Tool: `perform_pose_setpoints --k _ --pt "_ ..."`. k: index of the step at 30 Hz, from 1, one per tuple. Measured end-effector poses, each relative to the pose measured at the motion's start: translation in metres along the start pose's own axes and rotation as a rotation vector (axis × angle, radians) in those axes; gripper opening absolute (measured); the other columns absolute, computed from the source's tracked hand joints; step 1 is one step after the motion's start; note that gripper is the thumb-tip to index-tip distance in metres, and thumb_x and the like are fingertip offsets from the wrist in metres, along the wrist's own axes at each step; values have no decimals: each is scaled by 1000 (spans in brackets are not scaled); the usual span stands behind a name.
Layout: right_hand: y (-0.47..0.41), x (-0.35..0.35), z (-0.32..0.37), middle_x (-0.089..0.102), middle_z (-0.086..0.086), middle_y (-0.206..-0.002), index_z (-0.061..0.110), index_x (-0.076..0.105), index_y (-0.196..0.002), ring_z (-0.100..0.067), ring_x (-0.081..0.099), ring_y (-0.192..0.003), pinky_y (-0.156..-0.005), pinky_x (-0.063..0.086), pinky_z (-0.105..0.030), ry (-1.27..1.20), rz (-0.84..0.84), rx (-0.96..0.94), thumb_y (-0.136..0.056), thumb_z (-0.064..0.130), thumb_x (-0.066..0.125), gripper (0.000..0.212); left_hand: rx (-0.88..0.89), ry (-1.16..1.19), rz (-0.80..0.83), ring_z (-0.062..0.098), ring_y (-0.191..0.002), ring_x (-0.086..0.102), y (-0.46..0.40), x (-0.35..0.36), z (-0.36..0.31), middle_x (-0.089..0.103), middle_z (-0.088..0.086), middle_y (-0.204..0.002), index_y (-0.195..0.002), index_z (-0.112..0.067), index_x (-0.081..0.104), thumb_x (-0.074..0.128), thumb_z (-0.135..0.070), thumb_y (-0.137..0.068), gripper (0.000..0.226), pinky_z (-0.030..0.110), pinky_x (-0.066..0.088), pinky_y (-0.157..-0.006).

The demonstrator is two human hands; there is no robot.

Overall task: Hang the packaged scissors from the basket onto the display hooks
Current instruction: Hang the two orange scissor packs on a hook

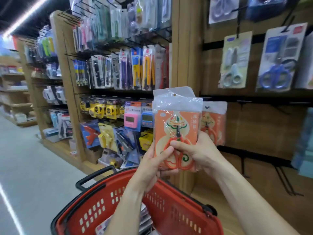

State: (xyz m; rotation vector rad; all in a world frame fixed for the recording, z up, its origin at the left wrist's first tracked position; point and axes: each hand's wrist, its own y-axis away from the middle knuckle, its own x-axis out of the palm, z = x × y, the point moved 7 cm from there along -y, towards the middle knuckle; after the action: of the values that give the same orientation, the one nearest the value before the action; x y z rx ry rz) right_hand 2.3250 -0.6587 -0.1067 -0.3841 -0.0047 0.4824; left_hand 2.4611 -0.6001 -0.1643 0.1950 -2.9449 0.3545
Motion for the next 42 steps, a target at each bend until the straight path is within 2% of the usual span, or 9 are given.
perform_pose_setpoints --k 4,7,9,17,22,26,30,35,42 --pt "4 -38 1 80 0 -109 17 70 -121 -19 77 -100 -90 62 -42 -65 -113 21 -74 34 93 55 49 57 -16 31 -109 76 -8 28 0 77 6 -125 -138 -33 59 69 -27 -98 42 39 67 -73" --pt "10 -75 11 75 3 -108 20 68 -117 -11 72 -99 -74 59 -24 -28 -409 -77 -72 35 93 54 57 49 -39 31 -106 77 -9 37 4 77 5 -122 -138 -33 59 71 -25 -97 44 43 68 -75" --pt "14 -87 15 72 0 -105 22 66 -112 -10 69 -97 -74 58 -26 -63 -500 -131 -74 30 92 47 61 47 -47 32 -104 78 -10 41 6 78 5 -121 -139 -33 58 72 -24 -96 46 44 68 -75" --pt "11 -98 -1 78 -1 -98 15 72 -100 -17 76 -93 -65 58 -25 -92 -484 -116 -86 23 84 20 47 98 -76 31 -103 78 -9 51 13 78 5 -120 -141 -32 57 76 -31 -90 55 39 67 -70" --pt "14 -104 -3 77 -3 -104 15 59 -109 -16 77 -93 -59 57 -23 -169 -507 -113 -97 19 72 19 4 229 -117 33 -108 77 -12 55 17 75 4 -129 -144 -32 58 66 -43 -98 48 44 68 -70" --pt "16 -104 -2 73 0 -107 17 44 -117 -14 76 -98 -69 63 -32 -256 -504 -161 -102 9 63 26 -22 224 -144 30 -107 77 -14 58 25 78 1 -122 -138 -31 61 64 -42 -99 40 44 67 -72" --pt "14 -101 -4 77 2 -106 19 62 -108 -16 76 -100 -73 63 -35 -171 -480 -195 -97 15 71 14 -49 217 -132 29 -105 78 -15 62 31 79 1 -118 -135 -32 62 62 -47 -98 40 45 67 -75" --pt "1 -119 -10 78 -5 -99 19 71 -101 -22 77 -93 -72 62 -38 -281 -642 -160 -91 22 81 15 -68 240 -155 28 -102 79 -22 58 36 80 -2 -113 -130 -32 65 60 -48 -100 34 43 67 -72" --pt "-30 -136 -12 72 3 -107 27 72 -115 -12 77 -84 -60 61 -29 -37 -675 -140 -101 3 61 29 26 273 -390 27 -99 79 -30 -1 34 79 7 -117 -132 -27 64 65 -42 -98 37 43 66 -66"
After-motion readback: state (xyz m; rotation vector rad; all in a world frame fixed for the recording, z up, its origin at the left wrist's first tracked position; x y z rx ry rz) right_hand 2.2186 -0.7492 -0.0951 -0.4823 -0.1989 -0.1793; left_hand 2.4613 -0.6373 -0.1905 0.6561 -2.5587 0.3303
